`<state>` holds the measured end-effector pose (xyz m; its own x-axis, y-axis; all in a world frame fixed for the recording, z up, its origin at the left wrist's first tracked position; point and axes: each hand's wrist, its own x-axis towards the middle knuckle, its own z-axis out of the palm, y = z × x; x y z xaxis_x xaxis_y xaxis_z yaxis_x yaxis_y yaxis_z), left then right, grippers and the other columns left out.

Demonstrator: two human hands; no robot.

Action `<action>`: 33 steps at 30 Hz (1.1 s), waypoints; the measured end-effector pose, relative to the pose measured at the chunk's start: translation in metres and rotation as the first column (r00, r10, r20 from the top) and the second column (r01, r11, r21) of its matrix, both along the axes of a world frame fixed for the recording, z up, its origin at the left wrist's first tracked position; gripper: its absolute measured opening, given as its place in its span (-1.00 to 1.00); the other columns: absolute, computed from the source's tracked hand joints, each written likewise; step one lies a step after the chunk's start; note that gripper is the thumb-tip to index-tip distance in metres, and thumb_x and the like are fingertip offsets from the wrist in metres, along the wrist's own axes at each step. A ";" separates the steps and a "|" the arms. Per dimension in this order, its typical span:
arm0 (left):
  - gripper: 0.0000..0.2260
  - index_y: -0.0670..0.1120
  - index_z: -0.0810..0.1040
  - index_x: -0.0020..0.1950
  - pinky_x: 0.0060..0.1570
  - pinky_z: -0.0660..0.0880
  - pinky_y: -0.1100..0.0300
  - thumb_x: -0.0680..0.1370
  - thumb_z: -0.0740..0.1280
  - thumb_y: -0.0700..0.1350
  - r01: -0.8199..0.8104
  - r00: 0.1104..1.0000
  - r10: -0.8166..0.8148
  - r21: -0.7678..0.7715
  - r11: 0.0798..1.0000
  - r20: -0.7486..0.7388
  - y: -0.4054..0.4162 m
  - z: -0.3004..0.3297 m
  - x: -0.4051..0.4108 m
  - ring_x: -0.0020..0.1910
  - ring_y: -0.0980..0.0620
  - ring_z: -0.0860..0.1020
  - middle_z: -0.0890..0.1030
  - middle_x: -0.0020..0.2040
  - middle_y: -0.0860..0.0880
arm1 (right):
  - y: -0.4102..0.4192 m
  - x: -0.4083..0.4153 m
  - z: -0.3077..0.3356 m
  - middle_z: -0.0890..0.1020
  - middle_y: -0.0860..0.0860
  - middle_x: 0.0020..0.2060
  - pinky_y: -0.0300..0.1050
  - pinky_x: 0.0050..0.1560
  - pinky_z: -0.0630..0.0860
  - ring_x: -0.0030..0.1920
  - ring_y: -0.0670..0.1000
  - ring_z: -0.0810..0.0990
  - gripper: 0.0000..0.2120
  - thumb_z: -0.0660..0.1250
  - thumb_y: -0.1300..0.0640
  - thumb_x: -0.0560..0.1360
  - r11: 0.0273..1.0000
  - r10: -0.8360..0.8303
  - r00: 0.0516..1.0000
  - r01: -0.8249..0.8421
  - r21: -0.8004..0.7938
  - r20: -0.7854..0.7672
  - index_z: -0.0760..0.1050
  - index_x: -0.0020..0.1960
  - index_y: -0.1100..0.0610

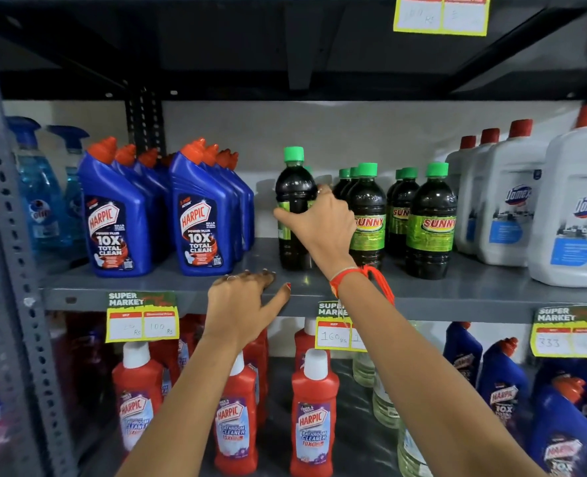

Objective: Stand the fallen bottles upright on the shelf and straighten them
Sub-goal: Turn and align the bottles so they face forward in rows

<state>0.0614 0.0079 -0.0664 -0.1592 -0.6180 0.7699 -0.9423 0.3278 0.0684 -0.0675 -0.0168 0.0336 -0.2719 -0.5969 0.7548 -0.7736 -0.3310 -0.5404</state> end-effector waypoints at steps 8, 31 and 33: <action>-0.52 -0.01 0.62 0.04 -0.14 0.49 0.09 0.45 0.07 0.24 -0.015 1.000 0.015 -0.001 1.000 -0.025 -0.001 -0.002 -0.002 -0.11 0.03 0.62 0.69 -0.05 0.00 | -0.013 -0.010 -0.018 0.63 0.16 0.05 0.01 0.05 0.49 0.11 0.22 0.58 -0.34 0.44 -0.19 0.26 0.979 0.151 0.977 -0.169 0.113 0.153 0.38 0.19 0.20; -0.49 -0.01 0.61 0.08 0.02 0.42 0.05 0.43 0.06 0.26 -0.001 0.998 0.002 0.014 1.000 -0.066 -0.004 -0.004 -0.003 0.04 0.03 0.59 0.66 0.06 0.01 | -0.024 -0.012 -0.046 0.42 0.23 0.26 -0.04 0.24 0.38 0.28 0.18 0.40 -0.01 0.57 -0.07 0.21 0.968 0.190 0.980 -0.197 0.154 0.061 0.13 0.39 0.34; -0.49 -0.02 0.62 0.07 0.01 0.42 0.05 0.43 0.06 0.26 -0.002 0.998 0.004 0.018 1.000 -0.066 -0.003 -0.003 -0.003 0.00 0.03 0.60 0.67 0.04 0.00 | -0.027 -0.013 -0.046 0.47 0.21 0.21 -0.01 0.21 0.41 0.25 0.18 0.45 -0.10 0.57 -0.05 0.22 0.974 0.173 0.984 -0.176 0.144 0.033 0.19 0.35 0.30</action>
